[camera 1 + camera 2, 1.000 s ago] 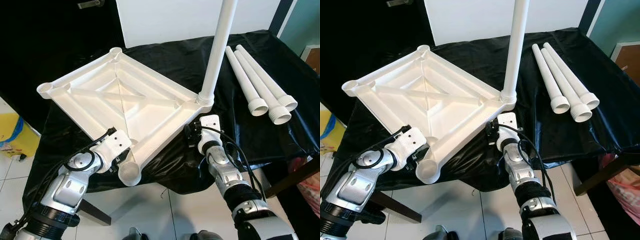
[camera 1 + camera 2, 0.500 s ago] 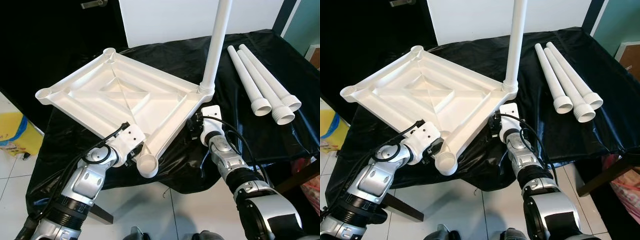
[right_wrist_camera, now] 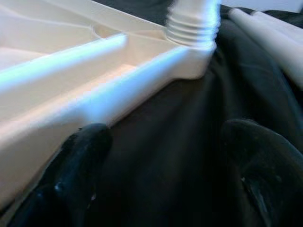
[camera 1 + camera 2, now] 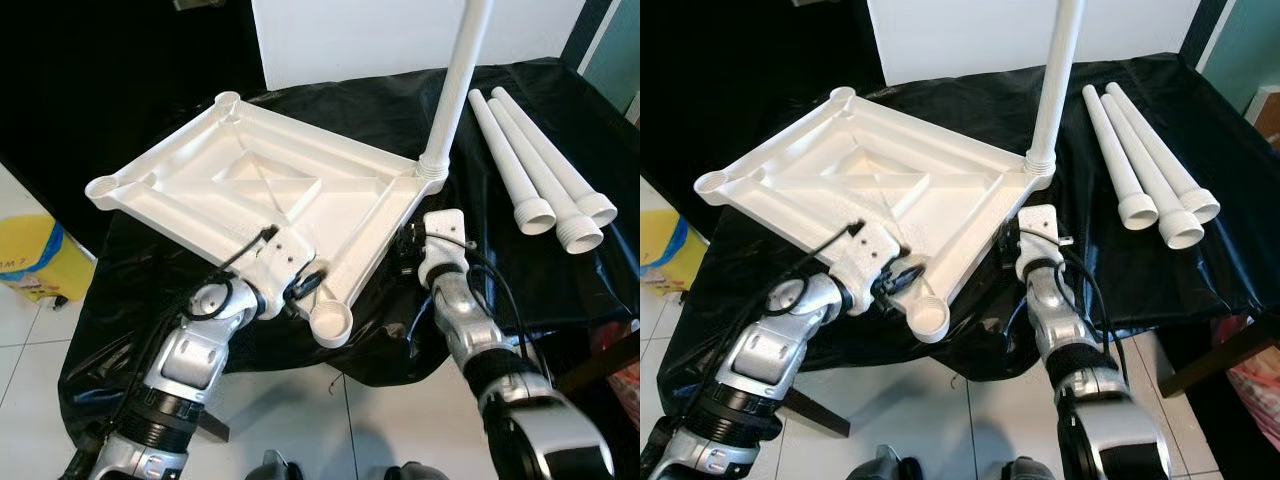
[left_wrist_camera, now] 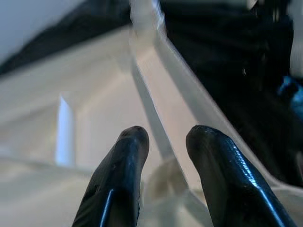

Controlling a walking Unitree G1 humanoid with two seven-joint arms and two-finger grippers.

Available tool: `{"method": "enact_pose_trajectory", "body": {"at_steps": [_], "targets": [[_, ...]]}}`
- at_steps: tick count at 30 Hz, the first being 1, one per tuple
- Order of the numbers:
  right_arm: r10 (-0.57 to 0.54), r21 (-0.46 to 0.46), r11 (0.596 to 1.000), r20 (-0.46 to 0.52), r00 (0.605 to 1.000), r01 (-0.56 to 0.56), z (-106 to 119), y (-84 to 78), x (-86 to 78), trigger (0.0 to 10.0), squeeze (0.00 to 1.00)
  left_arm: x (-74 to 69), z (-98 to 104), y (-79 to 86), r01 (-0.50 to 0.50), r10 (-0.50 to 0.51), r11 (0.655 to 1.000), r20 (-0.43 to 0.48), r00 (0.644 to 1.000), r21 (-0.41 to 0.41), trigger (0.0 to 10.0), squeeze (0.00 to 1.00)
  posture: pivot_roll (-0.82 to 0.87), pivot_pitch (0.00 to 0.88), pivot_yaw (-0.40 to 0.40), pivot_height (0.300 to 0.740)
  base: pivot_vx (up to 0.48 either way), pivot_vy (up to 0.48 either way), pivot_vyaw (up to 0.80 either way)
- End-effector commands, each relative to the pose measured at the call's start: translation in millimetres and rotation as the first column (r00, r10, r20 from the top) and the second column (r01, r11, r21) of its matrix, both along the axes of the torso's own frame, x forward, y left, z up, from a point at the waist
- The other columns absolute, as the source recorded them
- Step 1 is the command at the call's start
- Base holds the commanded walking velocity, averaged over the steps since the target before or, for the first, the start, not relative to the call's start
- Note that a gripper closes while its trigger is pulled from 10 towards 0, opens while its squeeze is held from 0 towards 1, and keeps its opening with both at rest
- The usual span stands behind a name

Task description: Building children table

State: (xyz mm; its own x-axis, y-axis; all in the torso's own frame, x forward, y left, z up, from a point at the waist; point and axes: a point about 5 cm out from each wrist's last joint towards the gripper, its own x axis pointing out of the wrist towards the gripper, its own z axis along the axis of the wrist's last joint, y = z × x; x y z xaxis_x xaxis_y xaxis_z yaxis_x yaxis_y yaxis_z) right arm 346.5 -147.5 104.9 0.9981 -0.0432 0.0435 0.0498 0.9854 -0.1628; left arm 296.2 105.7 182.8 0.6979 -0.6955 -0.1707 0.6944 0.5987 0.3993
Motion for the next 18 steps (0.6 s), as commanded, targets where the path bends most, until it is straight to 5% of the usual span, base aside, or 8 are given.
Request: {"method": "enact_pose_trajectory", "body": {"at_steps": [1,10,18], "targets": [[-0.008,-0.009,1.0,0.018,1.0,0.008,1,-2.2,-2.8,10.0,0.0,-3.1,-3,4.5,0.018,-0.018,1.0,-0.014,1.0,0.0,10.0,0.0,-0.07,0.032,0.038,0.74,0.0,0.0,0.0],[0.139,0.035,0.989,0.154,0.978,-0.146,4,0.5,-48.5,10.0,0.0,-1.4,6,42.8,0.013,-0.013,1.0,0.014,1.0,0.021,10.0,0.0,-0.09,0.063,0.043,0.74,0.0,0.0,0.0],[0.18,0.004,0.983,0.122,0.976,-0.182,1,-8.0,-63.0,10.0,0.0,-10.7,-6,61.2,0.112,-0.106,0.987,-0.058,0.993,0.116,10.0,0.0,-0.08,0.062,0.033,0.74,0.0,0.0,0.0]]}}
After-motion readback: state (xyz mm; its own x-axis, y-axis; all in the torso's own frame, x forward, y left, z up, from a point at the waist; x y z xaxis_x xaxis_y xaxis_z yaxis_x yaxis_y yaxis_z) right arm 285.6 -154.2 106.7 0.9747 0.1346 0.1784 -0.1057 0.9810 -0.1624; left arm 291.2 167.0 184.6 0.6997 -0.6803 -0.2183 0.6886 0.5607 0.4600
